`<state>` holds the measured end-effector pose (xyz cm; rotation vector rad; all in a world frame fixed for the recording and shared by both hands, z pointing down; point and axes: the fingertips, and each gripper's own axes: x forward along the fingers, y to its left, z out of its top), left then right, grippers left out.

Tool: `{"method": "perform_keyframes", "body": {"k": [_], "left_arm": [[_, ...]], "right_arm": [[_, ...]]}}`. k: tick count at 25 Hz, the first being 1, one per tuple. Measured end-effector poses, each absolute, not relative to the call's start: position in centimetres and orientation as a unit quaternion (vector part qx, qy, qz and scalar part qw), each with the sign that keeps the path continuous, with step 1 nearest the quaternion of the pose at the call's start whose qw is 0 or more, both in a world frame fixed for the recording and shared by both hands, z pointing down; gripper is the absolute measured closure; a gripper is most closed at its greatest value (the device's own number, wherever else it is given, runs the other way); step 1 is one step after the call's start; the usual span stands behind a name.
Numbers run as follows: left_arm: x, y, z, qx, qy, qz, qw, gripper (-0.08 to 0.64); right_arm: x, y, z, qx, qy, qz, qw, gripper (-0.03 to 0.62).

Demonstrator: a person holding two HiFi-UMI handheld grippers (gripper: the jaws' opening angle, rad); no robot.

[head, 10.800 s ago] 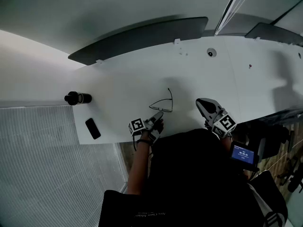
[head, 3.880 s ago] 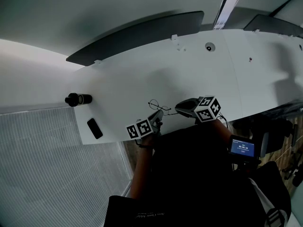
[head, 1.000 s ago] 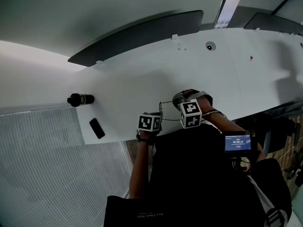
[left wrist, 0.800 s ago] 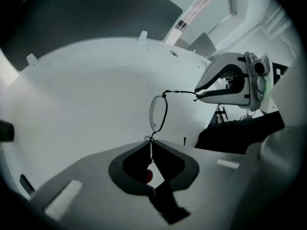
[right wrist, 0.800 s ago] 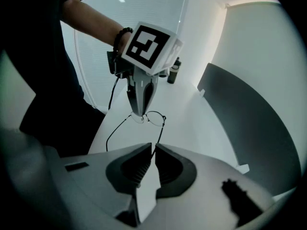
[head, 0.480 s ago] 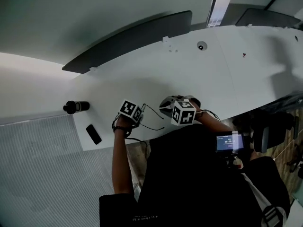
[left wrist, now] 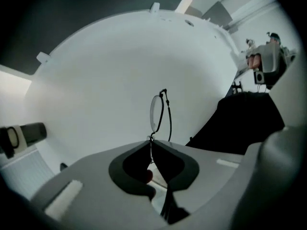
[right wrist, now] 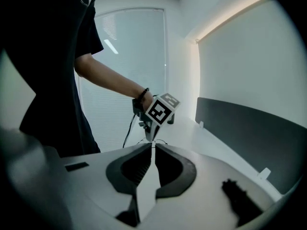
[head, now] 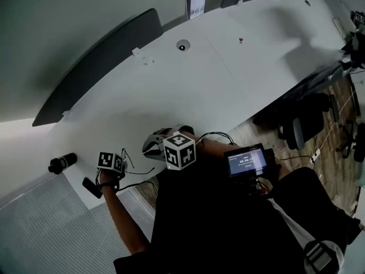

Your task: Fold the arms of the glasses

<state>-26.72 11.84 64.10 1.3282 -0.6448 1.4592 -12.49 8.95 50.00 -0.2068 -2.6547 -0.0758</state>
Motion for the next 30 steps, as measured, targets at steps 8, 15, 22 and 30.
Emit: {"method": "perform_keyframes", "body": {"k": [8,15,22,30], "left_arm": [[-30.4,11.6,62.1,0.496,-0.239,0.727,0.411,0.537],[-31.0,14.4,61.9,0.468,-0.205,0.729,0.456,0.537],[-30.5,13.8,63.6,0.493,-0.199,0.699,0.479,0.537],[-28.0,11.3,62.0,0.523,-0.256,0.621,0.524,0.537]], "right_arm": [[-12.4,10.7,50.7,-0.108,-0.963,-0.037,0.244,0.566],[-11.5,12.0,50.2,-0.128,-0.963,-0.046,0.231,0.566],[-14.8,11.0,55.0,-0.141,-0.947,-0.007,0.289,0.566],[-19.2,7.3,56.7,-0.057,-0.925,0.29,0.239,0.459]]}}
